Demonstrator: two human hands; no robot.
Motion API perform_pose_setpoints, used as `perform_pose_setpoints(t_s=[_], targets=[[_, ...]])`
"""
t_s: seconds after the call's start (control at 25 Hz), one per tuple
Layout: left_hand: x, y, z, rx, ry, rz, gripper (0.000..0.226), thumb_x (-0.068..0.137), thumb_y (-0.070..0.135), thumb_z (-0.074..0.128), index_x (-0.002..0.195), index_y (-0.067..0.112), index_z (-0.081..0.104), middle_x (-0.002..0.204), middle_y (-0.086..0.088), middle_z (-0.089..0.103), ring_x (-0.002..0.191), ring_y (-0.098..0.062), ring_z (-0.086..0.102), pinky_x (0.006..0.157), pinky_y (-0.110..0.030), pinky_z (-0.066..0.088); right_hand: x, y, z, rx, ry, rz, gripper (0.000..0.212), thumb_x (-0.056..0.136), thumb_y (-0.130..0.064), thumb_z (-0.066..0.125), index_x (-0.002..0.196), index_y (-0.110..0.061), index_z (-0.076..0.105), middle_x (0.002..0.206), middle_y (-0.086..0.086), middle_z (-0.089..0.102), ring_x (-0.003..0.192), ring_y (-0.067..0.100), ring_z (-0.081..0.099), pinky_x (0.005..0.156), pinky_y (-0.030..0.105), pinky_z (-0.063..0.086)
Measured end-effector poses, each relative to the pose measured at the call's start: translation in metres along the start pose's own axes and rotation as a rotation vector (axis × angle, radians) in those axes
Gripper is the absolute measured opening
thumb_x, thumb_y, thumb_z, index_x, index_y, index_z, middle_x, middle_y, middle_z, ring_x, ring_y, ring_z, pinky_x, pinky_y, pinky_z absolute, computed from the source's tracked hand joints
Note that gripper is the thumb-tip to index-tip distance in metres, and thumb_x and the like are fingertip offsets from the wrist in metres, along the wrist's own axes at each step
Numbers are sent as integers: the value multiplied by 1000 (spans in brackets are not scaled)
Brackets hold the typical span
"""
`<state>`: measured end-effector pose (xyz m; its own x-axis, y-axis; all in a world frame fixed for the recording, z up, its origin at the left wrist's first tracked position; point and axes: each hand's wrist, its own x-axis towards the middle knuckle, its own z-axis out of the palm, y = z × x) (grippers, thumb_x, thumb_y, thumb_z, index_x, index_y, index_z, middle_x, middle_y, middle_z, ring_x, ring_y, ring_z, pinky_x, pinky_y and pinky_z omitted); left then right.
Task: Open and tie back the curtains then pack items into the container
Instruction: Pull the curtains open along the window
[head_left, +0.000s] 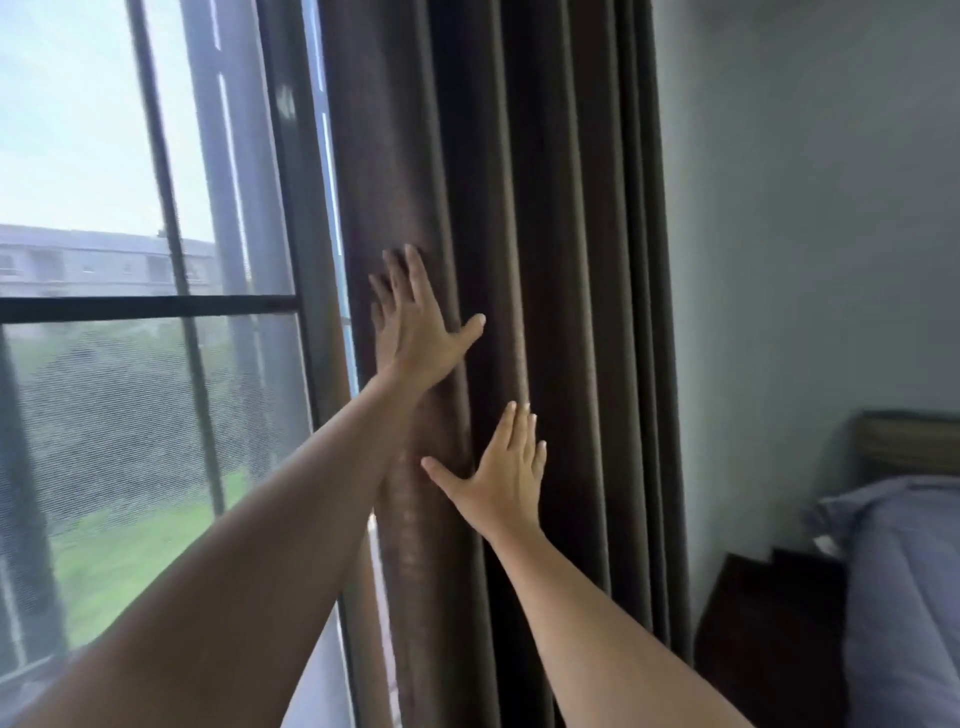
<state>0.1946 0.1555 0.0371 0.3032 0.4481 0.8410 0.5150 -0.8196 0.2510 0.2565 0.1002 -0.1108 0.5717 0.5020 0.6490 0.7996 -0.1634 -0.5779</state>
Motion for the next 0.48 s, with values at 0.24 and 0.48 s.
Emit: perform_pose_setpoints(t_s=[0.24,0.48], targets=[[41,-1,66,-55,-90,61,92,89,28,53,148,12,-16,157,-14,-16,144,-40,-10,116,-52,11,51,29,25,-29,115,32,124,68,-73,59,147,-9,-13,158,9,-12,145,19,-15,115,38,-10],[86,23,139,-11,-106,167,74,96,29,36,149,13,-13,157,-18,-15,143,-42,-9,117,-52,8,123,88,29,-65,202,76,124,69,-68,62,147,-7,-12,158,12,-10,146,21,-12,117,40,-6]])
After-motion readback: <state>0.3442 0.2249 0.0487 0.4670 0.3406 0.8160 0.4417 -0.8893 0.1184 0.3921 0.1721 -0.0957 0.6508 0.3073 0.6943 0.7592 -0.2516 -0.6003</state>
